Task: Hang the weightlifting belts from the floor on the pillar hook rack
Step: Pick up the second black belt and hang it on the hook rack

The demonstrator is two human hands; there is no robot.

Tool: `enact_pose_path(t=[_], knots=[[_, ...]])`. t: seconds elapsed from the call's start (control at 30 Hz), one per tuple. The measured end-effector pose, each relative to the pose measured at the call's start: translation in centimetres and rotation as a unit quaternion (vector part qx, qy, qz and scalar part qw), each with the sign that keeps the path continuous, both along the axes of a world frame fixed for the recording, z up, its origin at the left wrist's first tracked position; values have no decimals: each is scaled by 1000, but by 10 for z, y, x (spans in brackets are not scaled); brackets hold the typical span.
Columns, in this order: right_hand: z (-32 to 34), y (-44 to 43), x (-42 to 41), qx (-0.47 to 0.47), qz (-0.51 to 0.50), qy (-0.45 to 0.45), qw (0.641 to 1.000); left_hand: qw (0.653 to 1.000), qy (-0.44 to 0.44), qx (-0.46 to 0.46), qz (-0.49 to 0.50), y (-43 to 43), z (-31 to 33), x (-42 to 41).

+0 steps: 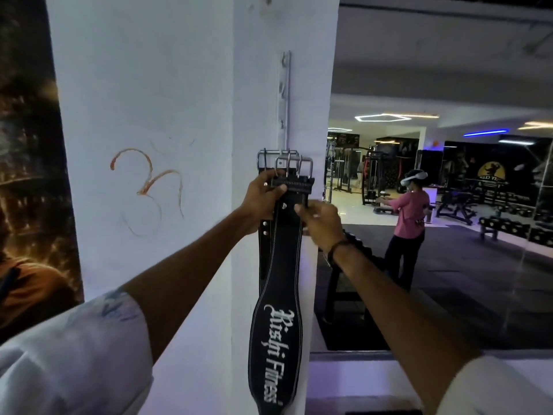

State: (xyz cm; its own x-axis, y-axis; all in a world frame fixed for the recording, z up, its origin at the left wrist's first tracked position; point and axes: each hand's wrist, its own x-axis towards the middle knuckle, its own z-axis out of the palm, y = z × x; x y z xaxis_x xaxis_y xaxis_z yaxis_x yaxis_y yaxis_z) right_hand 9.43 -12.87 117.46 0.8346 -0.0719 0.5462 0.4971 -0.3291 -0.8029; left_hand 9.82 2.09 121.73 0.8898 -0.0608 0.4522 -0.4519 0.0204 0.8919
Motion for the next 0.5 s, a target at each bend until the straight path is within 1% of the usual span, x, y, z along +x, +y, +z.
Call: enact_pose_path(t=[0.07, 0.17, 0.23, 0.3, 0.43, 0.47, 0.5], knots=[[-49, 2, -13, -48, -5, 17, 999, 1000, -4, -24, 17, -2, 12, -5], [-127, -2, -26, -126, 26, 95, 987, 999, -2, -36, 33, 4, 25, -12], [-139, -8, -24, -157, 32, 125, 979, 999, -5, -30, 31, 9, 33, -18], [-111, -9, -29, -159, 36, 110, 980, 999, -13, -27, 27, 12, 41, -24], [3, -5, -34, -5, 65, 43, 997, 1000, -20, -7, 23, 11, 43, -30], [32, -5, -35, 14, 56, 31, 998, 1000, -21, -3, 19, 10, 40, -31], [56, -5, -35, 10, 41, 20, 999, 1000, -22, -2, 18, 8, 37, -33]])
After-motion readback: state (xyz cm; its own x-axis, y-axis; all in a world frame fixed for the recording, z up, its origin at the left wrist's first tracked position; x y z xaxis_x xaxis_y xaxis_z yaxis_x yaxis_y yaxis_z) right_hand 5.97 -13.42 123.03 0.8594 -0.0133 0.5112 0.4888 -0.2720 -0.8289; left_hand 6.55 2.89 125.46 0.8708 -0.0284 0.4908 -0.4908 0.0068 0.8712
